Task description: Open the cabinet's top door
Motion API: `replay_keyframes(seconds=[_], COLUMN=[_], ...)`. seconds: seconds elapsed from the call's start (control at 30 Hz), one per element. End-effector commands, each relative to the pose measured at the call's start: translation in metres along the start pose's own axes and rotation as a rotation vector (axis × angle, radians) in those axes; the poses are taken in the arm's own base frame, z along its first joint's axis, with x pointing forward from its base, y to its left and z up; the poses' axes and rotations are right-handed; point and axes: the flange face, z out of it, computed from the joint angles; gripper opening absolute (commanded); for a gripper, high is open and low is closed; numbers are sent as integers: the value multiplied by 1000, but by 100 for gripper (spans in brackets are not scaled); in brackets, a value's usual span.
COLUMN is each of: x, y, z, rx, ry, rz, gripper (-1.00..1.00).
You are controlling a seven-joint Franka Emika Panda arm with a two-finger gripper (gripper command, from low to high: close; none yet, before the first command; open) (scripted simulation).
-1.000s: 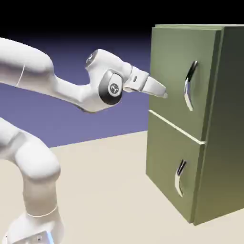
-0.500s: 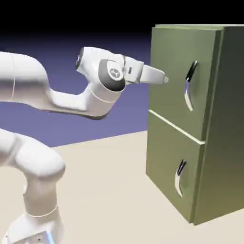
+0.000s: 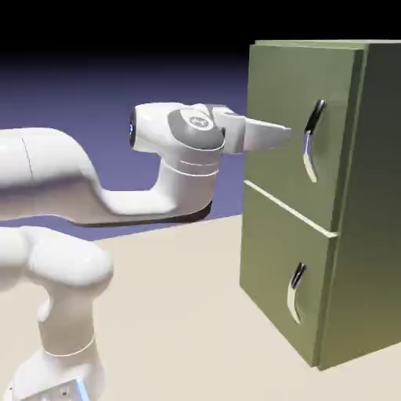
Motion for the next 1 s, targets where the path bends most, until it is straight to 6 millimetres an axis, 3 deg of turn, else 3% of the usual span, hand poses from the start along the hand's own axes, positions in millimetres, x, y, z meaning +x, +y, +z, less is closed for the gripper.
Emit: replay_keyframes(seconds=[0.0, 0.2, 0.27, 0.43, 0.47, 0.5, 0.7, 0.97], x=[1, 1, 1, 4, 4, 4, -10, -4], y=[5, 41, 41, 38, 38, 38, 30, 33], z=[1, 13, 13, 62, 63, 63, 35, 46], rx=[7, 50, 50, 50, 50, 50, -15, 14], ry=[8, 48, 48, 48, 48, 48, 128, 96], rz=[5, 40, 40, 40, 40, 40, 40, 41], gripper=[0, 0, 0, 0, 0, -100, -100, -100])
